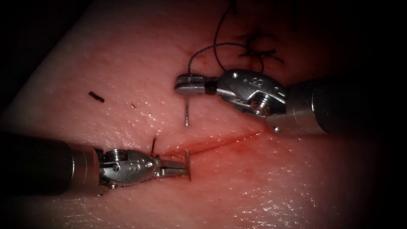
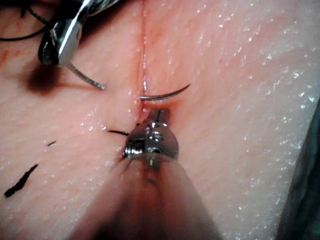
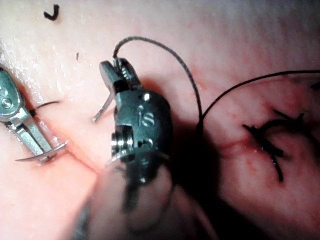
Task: Wound Closure
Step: Insert needle into flesh above wound, then pull needle through wound
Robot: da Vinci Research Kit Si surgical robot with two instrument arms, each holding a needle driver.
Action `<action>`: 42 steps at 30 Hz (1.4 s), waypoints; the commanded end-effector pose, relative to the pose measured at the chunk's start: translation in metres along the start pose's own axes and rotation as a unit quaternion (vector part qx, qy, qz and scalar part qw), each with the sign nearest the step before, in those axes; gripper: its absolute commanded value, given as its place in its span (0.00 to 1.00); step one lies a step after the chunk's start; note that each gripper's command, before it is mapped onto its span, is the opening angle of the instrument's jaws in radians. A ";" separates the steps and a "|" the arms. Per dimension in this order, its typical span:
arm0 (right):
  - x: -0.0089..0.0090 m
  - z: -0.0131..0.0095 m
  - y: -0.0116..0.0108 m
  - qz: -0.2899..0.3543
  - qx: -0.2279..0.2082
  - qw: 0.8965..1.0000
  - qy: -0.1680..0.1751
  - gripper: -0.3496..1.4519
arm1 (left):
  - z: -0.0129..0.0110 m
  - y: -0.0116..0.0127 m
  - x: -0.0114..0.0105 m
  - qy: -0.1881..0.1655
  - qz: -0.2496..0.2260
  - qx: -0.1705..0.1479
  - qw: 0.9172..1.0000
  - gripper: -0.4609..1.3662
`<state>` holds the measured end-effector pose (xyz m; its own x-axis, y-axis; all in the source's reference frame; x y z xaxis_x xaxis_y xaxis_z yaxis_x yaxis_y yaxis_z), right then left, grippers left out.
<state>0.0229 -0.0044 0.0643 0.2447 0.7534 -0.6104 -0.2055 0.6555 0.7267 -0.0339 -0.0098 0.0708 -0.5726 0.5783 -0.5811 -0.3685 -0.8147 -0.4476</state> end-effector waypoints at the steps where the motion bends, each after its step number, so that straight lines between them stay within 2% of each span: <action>1: 0.0000 0.0000 -0.0005 0.021 -0.001 1.000 -0.019 0.00 | -0.0001 0.0000 0.0000 0.000 0.000 -0.005 1.000 0.07; 3: -0.0012 0.0001 -0.0016 0.066 0.005 0.996 -0.053 0.00 | -0.0001 -0.0001 0.0001 0.000 0.000 -0.005 1.000 0.08; 10: -0.0042 0.0002 -0.0041 0.151 0.016 0.984 -0.098 0.00 | -0.0003 -0.0003 0.0002 0.001 -0.001 -0.007 1.000 0.09; 16: -0.0073 0.0005 -0.0065 0.210 0.051 0.967 -0.133 0.00 | -0.0003 -0.0004 0.0003 0.001 -0.001 -0.007 1.000 0.09; 18: -0.0073 0.0006 -0.0064 0.213 0.053 0.966 -0.134 0.00 | -0.0003 -0.0004 0.0003 0.001 -0.001 -0.007 1.000 0.08; 19: -0.0071 0.0006 -0.0062 0.213 0.049 0.968 -0.124 0.00 | -0.0003 -0.0003 0.0003 0.001 0.001 -0.007 1.000 0.08; 20: -0.0069 0.0003 -0.0056 0.179 0.042 0.978 -0.102 0.00 | -0.0004 -0.0002 0.0003 0.000 0.004 -0.007 1.000 0.07; 21: -0.0067 0.0002 -0.0051 0.156 0.035 0.983 -0.087 0.00 | -0.0004 -0.0002 0.0003 0.000 0.007 -0.007 1.000 0.06; 25: -0.0063 -0.0010 -0.0027 0.095 0.015 0.993 -0.065 0.49 | -0.0009 0.0002 0.0005 0.000 0.028 -0.009 1.000 0.06; 28: -0.0062 -0.0021 -0.0010 0.066 0.009 0.996 -0.065 0.65 | -0.0014 0.0006 0.0009 -0.002 0.050 -0.013 0.999 0.06; 30: -0.0061 -0.0029 0.0000 0.042 -0.003 0.997 -0.063 0.80 | -0.0018 0.0008 0.0013 -0.002 0.066 -0.014 0.998 0.07; 31: -0.0061 -0.0035 0.0008 0.024 -0.019 0.998 -0.061 0.88 | -0.0021 0.0009 0.0017 0.000 0.076 -0.013 0.997 0.11; 34: -0.0064 -0.0046 0.0018 0.001 -0.039 0.997 -0.059 0.96 | -0.0026 0.0012 0.0028 0.013 0.100 -0.011 0.995 0.17; 39: -0.0071 -0.0059 0.0025 -0.011 -0.045 0.997 -0.060 0.96 | -0.0031 0.0019 0.0044 0.034 0.131 -0.017 0.991 0.30; 42: -0.0075 -0.0069 0.0027 -0.016 -0.049 0.997 -0.060 0.96 | -0.0029 0.0024 0.0051 0.041 0.144 -0.018 0.989 0.46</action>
<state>0.0138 -0.0079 0.0686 0.3608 0.7235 -0.5885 -0.2910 0.6868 0.6661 -0.0357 -0.0087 0.0647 -0.5892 0.3238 -0.7403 -0.1692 -0.9453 -0.2788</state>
